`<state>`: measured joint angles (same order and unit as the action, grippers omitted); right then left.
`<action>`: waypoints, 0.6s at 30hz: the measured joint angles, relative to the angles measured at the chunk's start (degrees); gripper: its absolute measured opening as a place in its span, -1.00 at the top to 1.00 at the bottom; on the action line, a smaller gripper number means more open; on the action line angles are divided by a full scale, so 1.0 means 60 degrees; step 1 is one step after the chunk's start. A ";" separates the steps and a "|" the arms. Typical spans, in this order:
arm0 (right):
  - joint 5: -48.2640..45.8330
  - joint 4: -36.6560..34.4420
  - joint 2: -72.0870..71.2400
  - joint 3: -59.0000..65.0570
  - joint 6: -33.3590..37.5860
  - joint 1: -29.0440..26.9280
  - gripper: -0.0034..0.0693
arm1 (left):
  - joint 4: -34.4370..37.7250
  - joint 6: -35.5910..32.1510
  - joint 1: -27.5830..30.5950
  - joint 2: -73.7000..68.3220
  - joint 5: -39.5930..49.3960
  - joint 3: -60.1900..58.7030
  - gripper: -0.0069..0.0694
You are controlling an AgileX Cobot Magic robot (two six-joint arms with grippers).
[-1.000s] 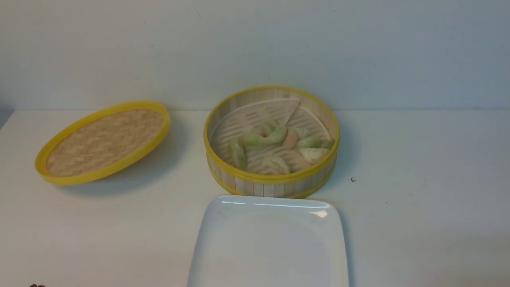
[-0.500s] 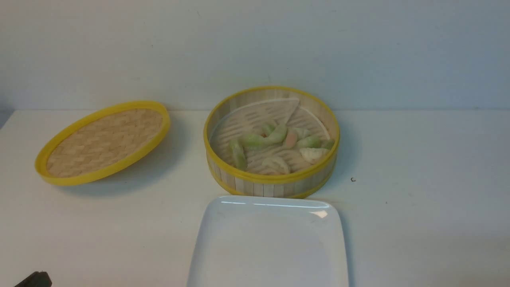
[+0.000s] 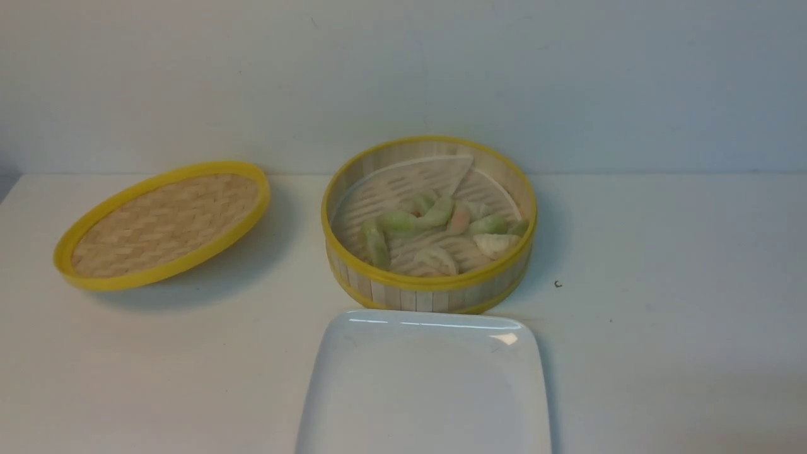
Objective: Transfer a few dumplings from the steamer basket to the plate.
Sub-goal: Use the left arm to grab a dumpling from the steamer
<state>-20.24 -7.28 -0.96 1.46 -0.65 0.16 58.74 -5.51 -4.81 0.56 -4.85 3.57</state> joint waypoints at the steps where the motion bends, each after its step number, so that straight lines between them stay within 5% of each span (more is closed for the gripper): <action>1: 0.0422 -0.0704 0.0000 0.0038 -0.0327 0.0000 0.94 | -0.0073 -0.0272 0.0000 0.0000 0.0238 0.0600 0.83; 9: 0.3055 -0.5950 0.0000 0.0038 -0.1669 0.0000 0.94 | -0.0637 -0.2168 0.0000 -0.2499 0.4035 0.4499 0.83; 14: 0.3544 -0.7348 0.0000 0.0038 -0.1578 0.0000 0.94 | -0.1469 -0.2797 0.0000 -0.5826 0.7908 0.6492 0.83; 18: 0.2645 -0.7496 0.0000 -0.0172 -0.1179 0.0068 0.94 | -0.3012 -0.2857 0.0000 -0.8135 0.9236 0.7527 0.83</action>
<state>-4.37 -52.26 -0.96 0.43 -7.73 0.57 40.67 -22.66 -4.81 -48.25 50.56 48.73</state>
